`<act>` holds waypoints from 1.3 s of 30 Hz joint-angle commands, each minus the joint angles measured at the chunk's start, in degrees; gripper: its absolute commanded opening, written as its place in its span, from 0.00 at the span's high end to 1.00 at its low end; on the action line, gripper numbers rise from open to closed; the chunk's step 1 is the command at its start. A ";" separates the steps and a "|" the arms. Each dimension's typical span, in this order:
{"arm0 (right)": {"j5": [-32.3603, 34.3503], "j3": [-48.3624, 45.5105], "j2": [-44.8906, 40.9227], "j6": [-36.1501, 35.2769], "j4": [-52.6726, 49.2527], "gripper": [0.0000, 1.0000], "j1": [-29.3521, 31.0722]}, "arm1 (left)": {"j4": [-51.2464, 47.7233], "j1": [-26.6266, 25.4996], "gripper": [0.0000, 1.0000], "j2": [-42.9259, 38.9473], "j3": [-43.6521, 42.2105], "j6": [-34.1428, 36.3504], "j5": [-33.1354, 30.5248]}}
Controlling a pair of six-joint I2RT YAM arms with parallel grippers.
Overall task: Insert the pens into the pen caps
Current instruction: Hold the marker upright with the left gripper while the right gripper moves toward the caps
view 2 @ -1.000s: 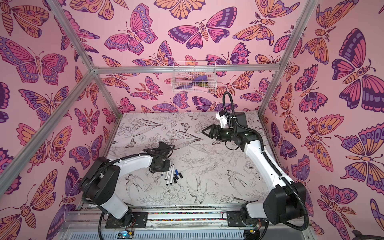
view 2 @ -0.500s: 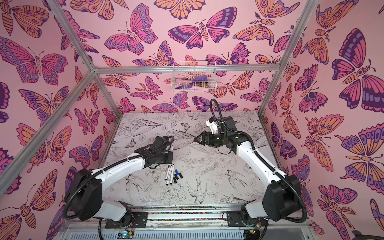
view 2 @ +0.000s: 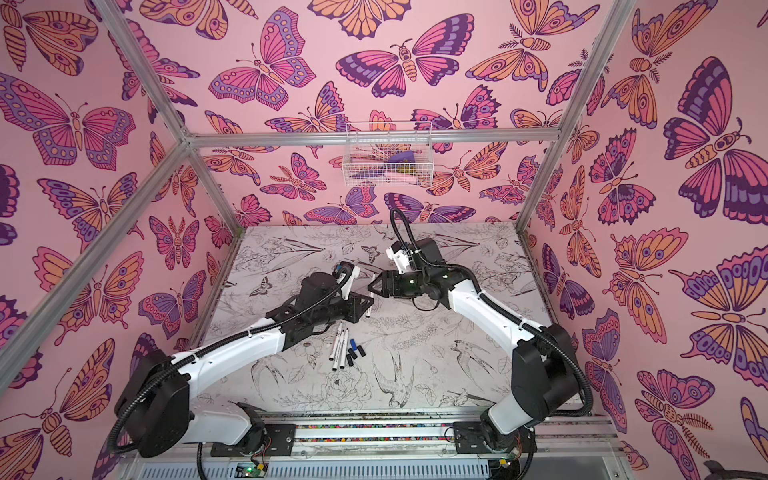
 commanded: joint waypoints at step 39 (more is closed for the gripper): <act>-1.94 3.48 1.23 -0.37 0.75 0.92 0.92 | 4.69 -0.92 0.68 4.48 3.39 0.86 4.59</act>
